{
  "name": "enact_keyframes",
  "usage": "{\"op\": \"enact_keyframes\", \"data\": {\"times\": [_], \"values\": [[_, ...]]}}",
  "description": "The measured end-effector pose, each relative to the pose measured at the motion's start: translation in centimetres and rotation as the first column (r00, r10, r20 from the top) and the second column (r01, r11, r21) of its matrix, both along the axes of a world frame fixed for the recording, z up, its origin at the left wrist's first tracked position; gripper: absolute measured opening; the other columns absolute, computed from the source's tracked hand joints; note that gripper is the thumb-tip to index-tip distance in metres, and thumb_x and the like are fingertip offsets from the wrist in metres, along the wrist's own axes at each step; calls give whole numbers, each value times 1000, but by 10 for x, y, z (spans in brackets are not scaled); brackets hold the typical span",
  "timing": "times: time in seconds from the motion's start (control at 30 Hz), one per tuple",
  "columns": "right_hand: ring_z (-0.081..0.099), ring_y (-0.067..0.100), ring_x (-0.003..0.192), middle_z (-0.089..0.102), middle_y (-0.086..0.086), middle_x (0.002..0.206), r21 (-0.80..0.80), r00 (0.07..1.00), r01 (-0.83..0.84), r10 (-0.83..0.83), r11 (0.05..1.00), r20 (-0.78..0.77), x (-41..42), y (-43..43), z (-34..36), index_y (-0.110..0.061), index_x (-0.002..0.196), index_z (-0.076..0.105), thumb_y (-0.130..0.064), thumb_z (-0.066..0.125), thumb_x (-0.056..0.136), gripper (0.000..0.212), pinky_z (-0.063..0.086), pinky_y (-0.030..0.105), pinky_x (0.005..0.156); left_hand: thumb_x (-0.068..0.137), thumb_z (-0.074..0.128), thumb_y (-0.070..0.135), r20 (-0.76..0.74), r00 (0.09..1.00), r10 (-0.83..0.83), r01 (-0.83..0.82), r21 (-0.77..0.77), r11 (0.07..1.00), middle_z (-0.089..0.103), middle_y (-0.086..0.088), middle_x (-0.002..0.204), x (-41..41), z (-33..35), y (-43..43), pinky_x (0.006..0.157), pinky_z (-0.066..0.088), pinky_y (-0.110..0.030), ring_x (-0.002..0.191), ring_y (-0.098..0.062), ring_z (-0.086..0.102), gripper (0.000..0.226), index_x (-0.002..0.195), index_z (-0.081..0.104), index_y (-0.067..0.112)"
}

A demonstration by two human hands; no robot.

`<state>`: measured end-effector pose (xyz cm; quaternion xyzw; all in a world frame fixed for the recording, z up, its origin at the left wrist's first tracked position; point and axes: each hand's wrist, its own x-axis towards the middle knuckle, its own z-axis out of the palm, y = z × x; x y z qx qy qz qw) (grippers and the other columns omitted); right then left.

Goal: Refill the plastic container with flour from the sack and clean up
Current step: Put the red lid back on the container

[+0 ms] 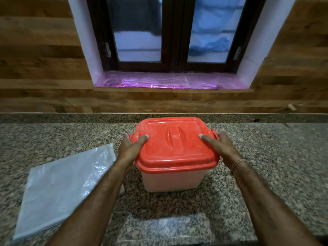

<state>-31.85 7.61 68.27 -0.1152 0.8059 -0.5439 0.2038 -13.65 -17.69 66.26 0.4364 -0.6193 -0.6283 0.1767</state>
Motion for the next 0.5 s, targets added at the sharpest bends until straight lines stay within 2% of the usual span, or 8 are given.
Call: {"op": "enact_keyframes", "data": {"times": [0.1,0.2,0.27,0.33,0.4,0.47,0.5], "values": [[73,29,100,68,5,121,192,989,27,1,981,-147,8,-8,-1,-22,139,51,-56,61,97,55,64,53,87,85,72,57,50,998,-29,35,-117,993,61,-14,139,2,3,5,93,61,-49,111,-29,69,87,152,37,15],[69,31,104,67,10,125,482,941,85,89,872,-325,14,-23,-1,-17,149,43,-52,36,108,55,58,52,94,102,50,48,252,966,-58,161,-411,897,56,-17,142,-4,9,17,96,56,-48,114,-33,64,63,151,36,10],[65,37,116,61,16,138,568,913,126,129,813,-387,16,-30,0,-12,153,37,-47,30,109,57,53,52,102,107,40,45,358,933,-31,215,-489,845,48,-19,151,-8,12,22,100,52,-47,125,-38,58,64,156,28,6],[59,40,129,48,18,155,602,891,127,177,788,-419,17,-33,0,-11,159,31,-43,28,109,58,46,52,107,108,37,47,378,925,-40,231,-476,849,45,-18,154,-9,13,23,100,51,-47,128,-39,56,67,159,20,7],[60,37,128,44,15,159,596,885,95,206,797,-417,17,-31,-1,-13,160,27,-46,29,109,61,47,50,106,107,37,51,354,933,-64,230,-449,863,49,-17,152,-7,13,22,92,51,-42,126,-37,59,69,161,18,12],[68,31,111,58,12,144,490,918,64,141,870,-371,13,-22,-1,-16,156,34,-57,40,105,65,56,45,94,102,45,57,292,955,-49,174,-420,891,56,-13,146,-4,10,21,90,50,-39,121,-34,62,71,158,28,17],[71,25,99,66,9,131,388,953,56,66,920,-294,11,-17,-1,-17,150,43,-63,49,100,68,60,40,83,99,51,61,259,966,-25,129,-393,911,61,-12,140,-3,8,22,91,50,-37,115,-31,65,71,154,38,18]]}}
